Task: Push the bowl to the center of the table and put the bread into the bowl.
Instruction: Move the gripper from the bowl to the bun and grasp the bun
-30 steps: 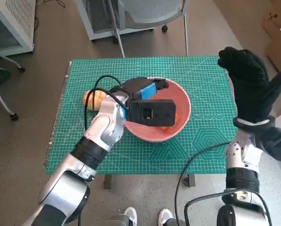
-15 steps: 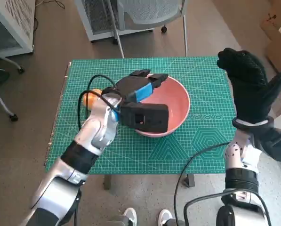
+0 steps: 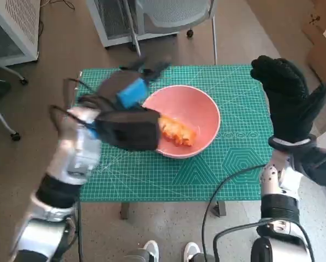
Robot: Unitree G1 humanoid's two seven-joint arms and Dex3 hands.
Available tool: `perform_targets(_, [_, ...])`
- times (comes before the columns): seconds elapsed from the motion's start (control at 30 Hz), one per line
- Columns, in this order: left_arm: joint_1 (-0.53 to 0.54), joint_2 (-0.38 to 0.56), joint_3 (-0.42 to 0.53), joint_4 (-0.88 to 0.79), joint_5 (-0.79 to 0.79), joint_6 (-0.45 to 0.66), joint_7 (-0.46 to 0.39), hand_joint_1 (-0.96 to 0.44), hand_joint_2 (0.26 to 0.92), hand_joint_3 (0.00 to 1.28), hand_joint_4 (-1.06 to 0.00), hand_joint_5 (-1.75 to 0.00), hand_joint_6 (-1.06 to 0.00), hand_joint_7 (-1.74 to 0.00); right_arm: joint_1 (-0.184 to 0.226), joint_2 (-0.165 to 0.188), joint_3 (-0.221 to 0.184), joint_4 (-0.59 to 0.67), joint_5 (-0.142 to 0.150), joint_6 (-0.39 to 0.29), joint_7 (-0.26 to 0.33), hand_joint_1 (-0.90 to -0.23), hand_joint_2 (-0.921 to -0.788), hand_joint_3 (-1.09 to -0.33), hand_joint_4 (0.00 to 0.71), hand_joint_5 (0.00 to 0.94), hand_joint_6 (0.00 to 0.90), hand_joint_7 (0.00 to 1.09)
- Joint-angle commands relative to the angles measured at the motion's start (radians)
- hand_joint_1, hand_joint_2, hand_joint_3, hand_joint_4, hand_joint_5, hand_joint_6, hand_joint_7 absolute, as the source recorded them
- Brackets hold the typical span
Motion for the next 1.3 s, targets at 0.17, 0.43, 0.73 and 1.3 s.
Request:
perform_targets(0.17, [0.02, 0.103, 0.057, -0.006, 0.011, 0.07, -0.039, -0.57, 0.813, 0.0, 0.0, 0.0, -0.16, -0.05, 0.005, -0.004, -0.002, 0.02, 0.001, 0.0, 0.007, -0.612, -0.921, -0.748, 0.236, 0.0, 0.312, 0.0])
perform_targets(0.43, [-0.015, 0.154, 0.033, 0.069, 0.03, 0.151, -0.107, -0.51, 0.784, 0.0, 0.0, 0.0, -0.16, -0.03, -0.003, 0.0, -0.003, 0.031, 0.002, 0.0, 0.007, -0.613, -0.921, -0.747, 0.237, 0.001, 0.312, 0.0])
perform_targets(0.73, [-0.045, 0.163, -0.004, 0.196, 0.015, 0.117, -0.137, -0.45, 0.75, 0.0, 0.0, 0.0, -0.15, -0.02, -0.012, 0.005, -0.004, 0.045, 0.008, 0.005, 0.013, -0.617, -0.921, -0.746, 0.243, 0.003, 0.313, 0.0])
perform_targets(1.3, [-0.153, 0.071, -0.097, 0.579, 0.012, 0.001, -0.078, -0.35, 0.727, 0.0, 0.0, 0.0, -0.16, -0.01, -0.014, 0.0, -0.003, 0.046, 0.007, 0.01, 0.017, -0.625, -0.921, -0.748, 0.247, 0.003, 0.324, 0.01])
